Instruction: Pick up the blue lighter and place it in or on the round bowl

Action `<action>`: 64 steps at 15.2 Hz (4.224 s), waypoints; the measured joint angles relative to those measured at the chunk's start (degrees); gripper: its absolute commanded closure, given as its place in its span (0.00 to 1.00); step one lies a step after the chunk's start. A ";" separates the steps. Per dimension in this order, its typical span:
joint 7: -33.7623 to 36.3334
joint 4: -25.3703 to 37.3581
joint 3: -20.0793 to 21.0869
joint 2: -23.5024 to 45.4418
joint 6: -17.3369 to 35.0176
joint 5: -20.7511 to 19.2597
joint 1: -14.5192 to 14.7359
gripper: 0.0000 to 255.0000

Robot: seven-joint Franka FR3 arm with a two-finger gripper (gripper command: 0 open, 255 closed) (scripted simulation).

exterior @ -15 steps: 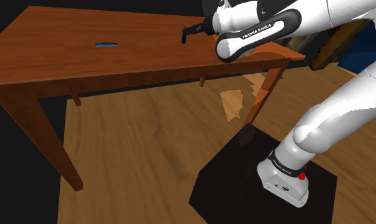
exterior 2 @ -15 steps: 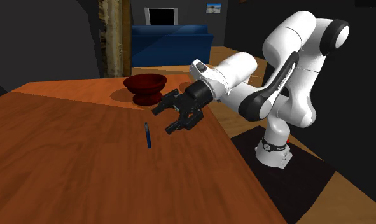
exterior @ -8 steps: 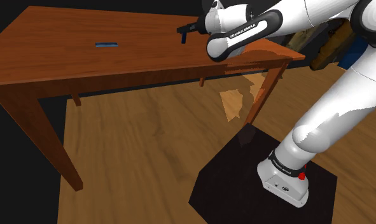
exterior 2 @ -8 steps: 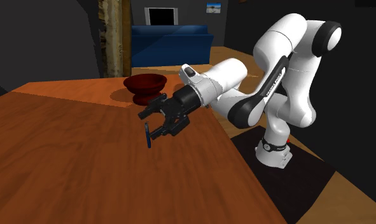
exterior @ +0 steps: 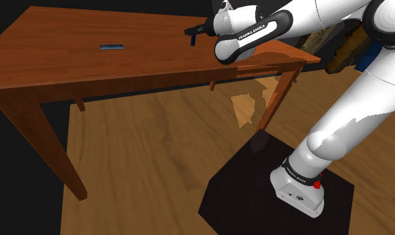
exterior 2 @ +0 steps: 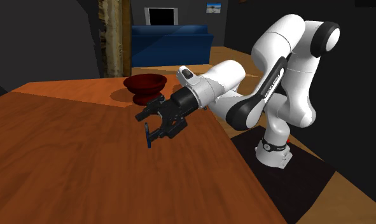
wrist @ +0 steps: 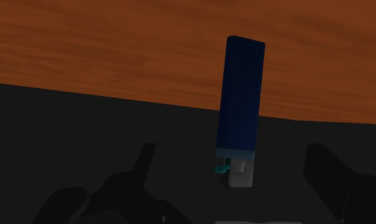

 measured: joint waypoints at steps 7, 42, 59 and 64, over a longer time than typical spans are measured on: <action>-0.01 0.00 0.01 -0.01 -0.01 0.01 0.00 1.00; 0.92 16.02 -1.64 -7.93 -23.92 -0.79 1.26 1.00; -39.20 17.56 -34.67 -15.59 -34.33 27.37 21.68 1.00; -47.65 21.22 -43.56 -15.79 -39.71 32.28 24.93 1.00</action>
